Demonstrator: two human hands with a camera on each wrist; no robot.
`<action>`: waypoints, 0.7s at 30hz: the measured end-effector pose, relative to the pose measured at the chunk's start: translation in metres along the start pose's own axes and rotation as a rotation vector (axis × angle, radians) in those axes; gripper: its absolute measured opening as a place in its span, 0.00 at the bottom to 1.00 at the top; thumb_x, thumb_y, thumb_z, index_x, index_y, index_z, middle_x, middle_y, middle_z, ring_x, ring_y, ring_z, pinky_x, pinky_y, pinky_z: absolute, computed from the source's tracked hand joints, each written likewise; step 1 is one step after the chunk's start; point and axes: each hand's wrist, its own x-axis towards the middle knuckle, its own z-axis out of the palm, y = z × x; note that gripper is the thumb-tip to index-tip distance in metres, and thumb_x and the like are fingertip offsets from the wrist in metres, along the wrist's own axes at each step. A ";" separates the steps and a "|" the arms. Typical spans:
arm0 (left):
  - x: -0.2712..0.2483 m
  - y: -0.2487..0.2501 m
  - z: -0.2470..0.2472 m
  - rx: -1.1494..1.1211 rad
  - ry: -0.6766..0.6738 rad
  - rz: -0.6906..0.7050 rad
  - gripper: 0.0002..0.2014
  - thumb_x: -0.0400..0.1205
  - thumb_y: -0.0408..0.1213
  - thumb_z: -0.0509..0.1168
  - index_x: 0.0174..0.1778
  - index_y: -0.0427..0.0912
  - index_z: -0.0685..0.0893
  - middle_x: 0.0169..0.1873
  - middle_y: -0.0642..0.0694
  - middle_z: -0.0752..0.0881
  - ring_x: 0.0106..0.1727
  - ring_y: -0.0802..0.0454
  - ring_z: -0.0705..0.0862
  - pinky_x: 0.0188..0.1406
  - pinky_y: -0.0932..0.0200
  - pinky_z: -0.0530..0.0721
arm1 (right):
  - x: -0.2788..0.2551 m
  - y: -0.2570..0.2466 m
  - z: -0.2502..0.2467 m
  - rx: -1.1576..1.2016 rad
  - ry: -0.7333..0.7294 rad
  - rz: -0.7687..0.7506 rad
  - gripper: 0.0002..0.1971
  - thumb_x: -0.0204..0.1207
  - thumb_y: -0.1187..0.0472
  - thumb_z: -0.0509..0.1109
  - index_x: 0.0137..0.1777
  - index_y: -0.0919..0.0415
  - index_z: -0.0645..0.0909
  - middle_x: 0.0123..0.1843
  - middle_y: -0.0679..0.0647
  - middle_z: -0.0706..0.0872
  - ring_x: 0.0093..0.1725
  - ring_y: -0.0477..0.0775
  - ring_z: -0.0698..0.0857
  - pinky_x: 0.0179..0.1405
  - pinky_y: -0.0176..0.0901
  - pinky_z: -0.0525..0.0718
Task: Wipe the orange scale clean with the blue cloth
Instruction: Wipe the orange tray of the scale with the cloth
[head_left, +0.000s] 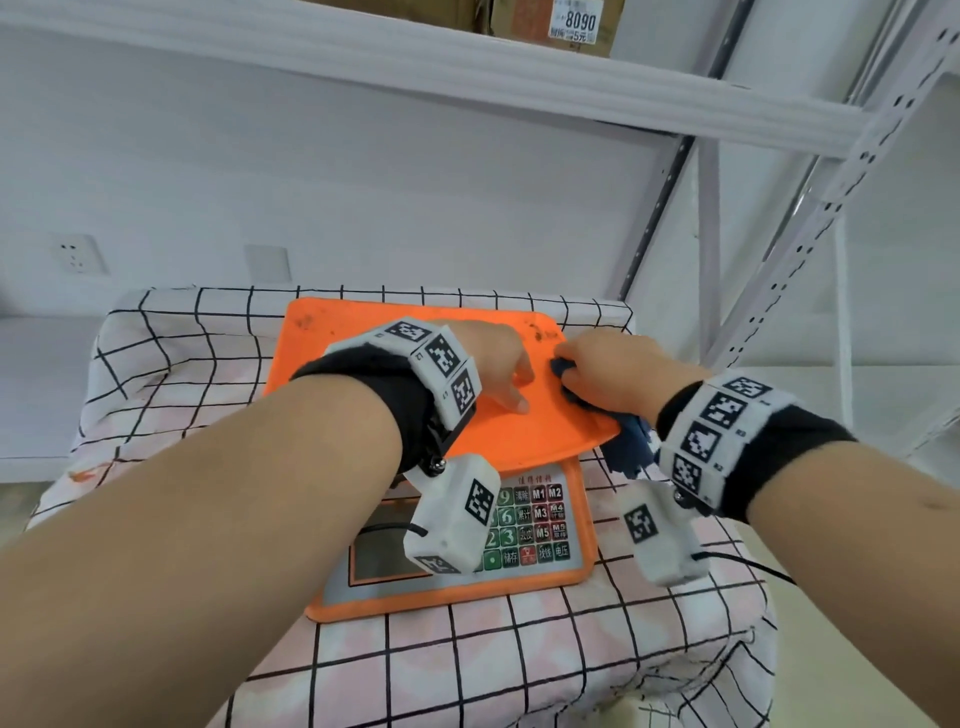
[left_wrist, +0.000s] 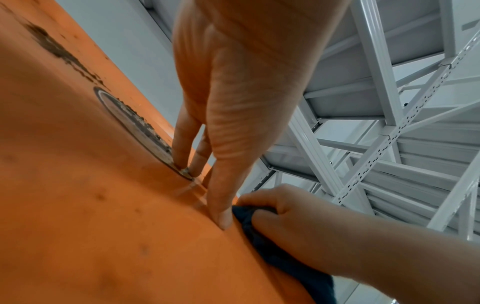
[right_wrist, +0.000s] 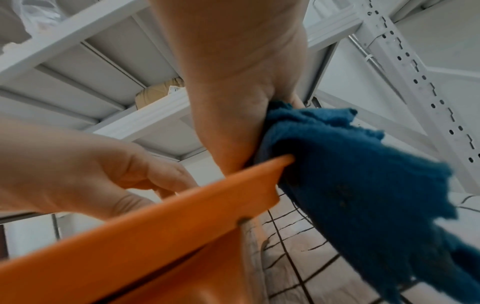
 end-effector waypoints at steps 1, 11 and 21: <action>0.000 0.000 0.000 0.000 -0.001 0.000 0.26 0.84 0.51 0.61 0.78 0.46 0.71 0.73 0.45 0.73 0.71 0.47 0.73 0.58 0.62 0.68 | -0.004 0.002 0.001 0.004 -0.002 -0.008 0.05 0.78 0.57 0.57 0.44 0.54 0.74 0.42 0.51 0.75 0.47 0.56 0.78 0.37 0.44 0.68; -0.004 0.002 -0.001 -0.003 0.002 -0.018 0.26 0.84 0.51 0.61 0.78 0.46 0.70 0.73 0.45 0.72 0.71 0.48 0.73 0.62 0.60 0.69 | 0.003 -0.001 -0.004 0.054 -0.039 0.027 0.07 0.77 0.58 0.57 0.42 0.51 0.77 0.44 0.50 0.81 0.48 0.56 0.80 0.41 0.45 0.72; -0.006 0.002 0.003 -0.022 0.004 -0.046 0.26 0.84 0.51 0.61 0.78 0.48 0.70 0.74 0.46 0.71 0.72 0.46 0.73 0.65 0.57 0.70 | -0.008 0.004 0.001 0.090 -0.036 0.011 0.12 0.78 0.58 0.56 0.33 0.50 0.69 0.39 0.50 0.77 0.45 0.55 0.78 0.38 0.43 0.69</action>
